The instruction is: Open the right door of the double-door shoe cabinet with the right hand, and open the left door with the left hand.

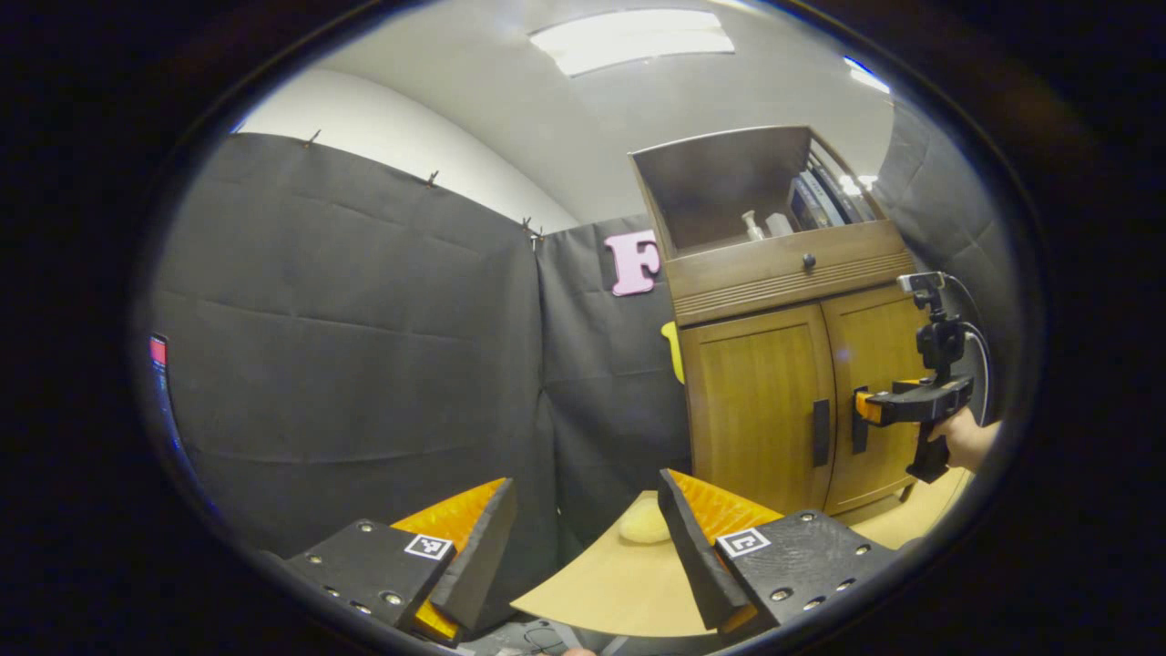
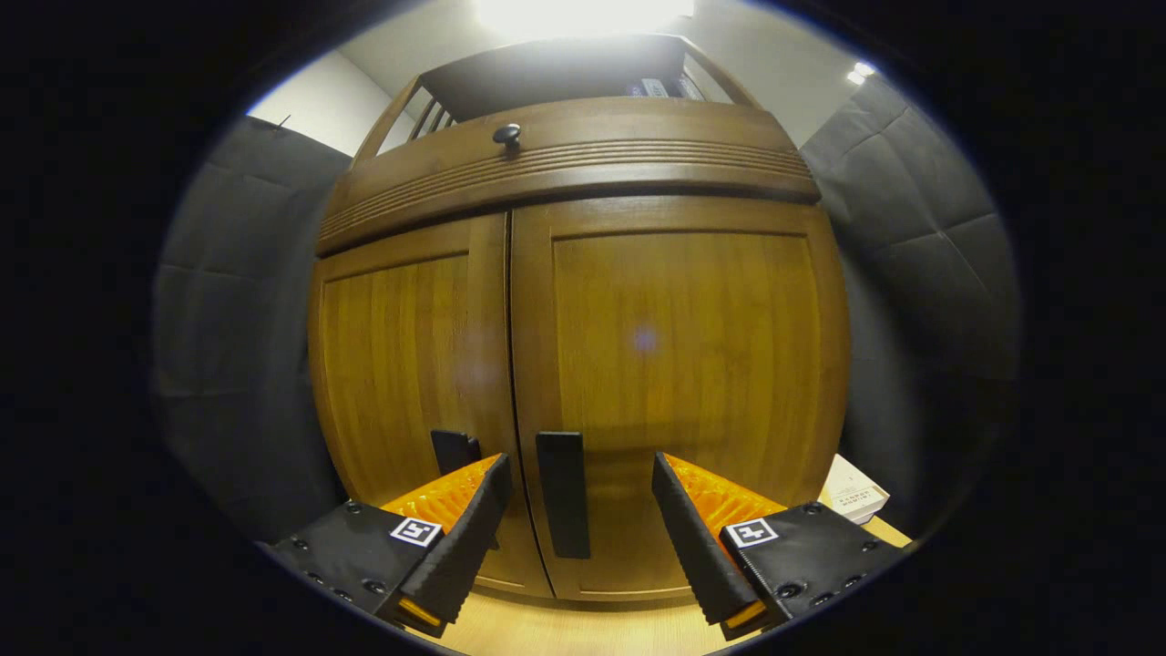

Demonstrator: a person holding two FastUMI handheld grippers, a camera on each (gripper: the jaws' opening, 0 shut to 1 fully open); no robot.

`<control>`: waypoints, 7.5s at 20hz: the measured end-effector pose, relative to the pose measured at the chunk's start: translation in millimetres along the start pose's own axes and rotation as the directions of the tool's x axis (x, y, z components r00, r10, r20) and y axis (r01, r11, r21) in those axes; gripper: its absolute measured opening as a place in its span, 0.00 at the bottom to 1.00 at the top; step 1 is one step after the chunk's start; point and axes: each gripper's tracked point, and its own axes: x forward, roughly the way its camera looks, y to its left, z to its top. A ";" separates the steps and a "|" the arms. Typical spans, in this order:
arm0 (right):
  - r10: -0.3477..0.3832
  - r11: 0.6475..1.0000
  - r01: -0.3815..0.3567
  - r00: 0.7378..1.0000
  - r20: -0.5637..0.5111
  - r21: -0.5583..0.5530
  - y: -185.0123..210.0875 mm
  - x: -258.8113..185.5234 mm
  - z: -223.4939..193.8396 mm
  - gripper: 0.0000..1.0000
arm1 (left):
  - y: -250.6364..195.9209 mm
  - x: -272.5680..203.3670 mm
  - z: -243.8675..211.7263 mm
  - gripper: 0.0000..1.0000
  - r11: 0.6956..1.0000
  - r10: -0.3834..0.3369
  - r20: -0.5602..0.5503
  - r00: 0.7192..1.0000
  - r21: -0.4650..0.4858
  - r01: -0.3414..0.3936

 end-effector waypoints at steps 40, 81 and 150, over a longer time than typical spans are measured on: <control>0.129 0.990 -0.120 0.983 -0.133 0.070 0.9 -45.2 -32.3 0.14 | -1.1 13.9 -3.4 0.92 0.980 -0.193 0.044 0.980 -0.038 0.194; 0.065 0.997 -0.057 0.983 -0.169 0.052 -183.7 -185.9 -30.6 0.17 | -212.8 -4.0 31.8 0.91 0.837 -0.533 0.106 0.839 -0.073 0.542; -0.381 0.924 0.381 0.923 -0.045 -0.010 -232.9 -377.0 24.8 0.96 | -378.0 250.9 -85.6 0.51 0.839 -0.537 -0.029 0.843 -0.126 0.529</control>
